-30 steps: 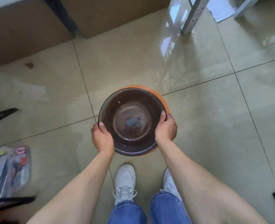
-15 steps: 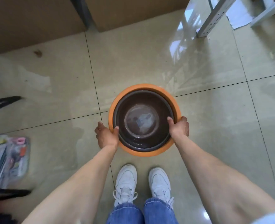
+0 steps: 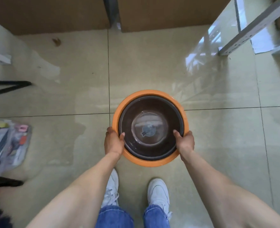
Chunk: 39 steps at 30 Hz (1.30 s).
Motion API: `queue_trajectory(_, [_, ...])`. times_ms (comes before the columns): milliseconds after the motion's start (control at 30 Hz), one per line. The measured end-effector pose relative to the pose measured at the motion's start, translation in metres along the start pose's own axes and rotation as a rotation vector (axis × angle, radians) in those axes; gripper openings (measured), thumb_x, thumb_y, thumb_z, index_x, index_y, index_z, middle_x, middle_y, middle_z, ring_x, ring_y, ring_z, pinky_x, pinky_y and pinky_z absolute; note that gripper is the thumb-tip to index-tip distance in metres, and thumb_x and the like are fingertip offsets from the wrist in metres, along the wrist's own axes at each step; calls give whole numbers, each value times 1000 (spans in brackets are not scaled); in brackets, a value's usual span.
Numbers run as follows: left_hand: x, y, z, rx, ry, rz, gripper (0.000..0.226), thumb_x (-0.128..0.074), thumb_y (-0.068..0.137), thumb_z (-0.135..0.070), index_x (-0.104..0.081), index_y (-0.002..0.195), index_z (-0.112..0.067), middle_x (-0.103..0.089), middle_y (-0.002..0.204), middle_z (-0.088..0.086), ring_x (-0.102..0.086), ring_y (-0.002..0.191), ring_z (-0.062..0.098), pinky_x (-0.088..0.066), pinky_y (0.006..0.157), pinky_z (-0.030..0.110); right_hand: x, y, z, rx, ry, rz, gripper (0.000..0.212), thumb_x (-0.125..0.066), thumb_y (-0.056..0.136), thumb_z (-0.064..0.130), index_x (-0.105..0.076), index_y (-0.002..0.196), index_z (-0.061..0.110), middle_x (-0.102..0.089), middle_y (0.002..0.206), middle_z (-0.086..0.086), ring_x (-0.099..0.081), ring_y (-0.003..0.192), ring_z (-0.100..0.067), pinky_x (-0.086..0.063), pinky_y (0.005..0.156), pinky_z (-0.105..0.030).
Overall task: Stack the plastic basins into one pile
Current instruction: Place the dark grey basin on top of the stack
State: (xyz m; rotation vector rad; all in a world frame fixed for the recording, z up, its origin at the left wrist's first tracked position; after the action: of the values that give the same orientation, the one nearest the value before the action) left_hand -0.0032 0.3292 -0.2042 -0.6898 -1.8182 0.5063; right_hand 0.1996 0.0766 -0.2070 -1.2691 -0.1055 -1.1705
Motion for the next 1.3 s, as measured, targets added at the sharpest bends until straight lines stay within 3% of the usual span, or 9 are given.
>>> queue_trajectory(333, [121,56,45,70,-100,-228,32,-51,94,-21,-41,114,2,-58,117,27,-59,106,45,-47,86,44,-101,-65,108,135,0,78,41,-61,88,40,-52,109,6,-68,110,-19,-63,106,-40,-49,95,-48])
queue_trajectory(600, [219,138,79,149,-183,-400,39,-51,93,-14,-38,122,8,-55,123,31,-55,114,46,-43,94,45,-209,-104,212,268,25,176,43,-59,90,40,-50,111,3,-68,109,-18,-63,105,-39,-49,94,-47])
queue_trajectory(700, [242,170,89,178,-231,-432,41,-51,92,-12,-36,125,8,-54,125,31,-55,115,46,-44,97,46,-240,-110,239,278,30,208,42,-55,94,40,-49,116,4,-67,113,-15,-63,107,-36,-49,93,-38])
queue_trajectory(800, [257,197,93,184,-237,-422,42,-51,92,-13,-36,127,6,-56,125,30,-56,115,46,-46,97,47,-262,-111,256,286,34,215,43,-53,96,40,-48,119,4,-66,115,-14,-63,108,-34,-43,83,-30])
queue_trajectory(967, [267,229,95,175,-202,-399,44,-53,92,-12,-38,130,5,-56,129,28,-55,119,44,-44,100,45,-289,-110,260,239,12,206,45,-51,96,42,-47,123,6,-65,120,-13,-62,111,-35,-47,90,-37])
queue_trajectory(1133, [258,242,109,212,-199,-355,44,-53,93,-12,-36,129,4,-54,130,29,-54,120,46,-43,101,47,-298,-115,258,259,-53,161,42,-48,97,42,-44,121,8,-67,116,-12,-64,106,-35,-45,79,-33])
queue_trajectory(1300, [255,241,110,216,-198,-358,48,-52,93,-11,-32,135,2,-48,135,28,-54,119,45,-44,100,47,-300,-115,260,254,-98,124,42,-49,97,40,-42,121,6,-66,117,-15,-64,107,-36,-48,83,-35])
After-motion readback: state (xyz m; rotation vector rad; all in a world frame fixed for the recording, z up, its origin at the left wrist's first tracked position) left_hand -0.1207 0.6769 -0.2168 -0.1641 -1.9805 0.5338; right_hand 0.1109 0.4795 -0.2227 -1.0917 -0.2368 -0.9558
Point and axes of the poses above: each hand's wrist, its own y-axis towards the middle knuckle, its own x-axis out of the back of the hand, z = x × y, the point moved 9 cm from there along y, towards the middle knuckle
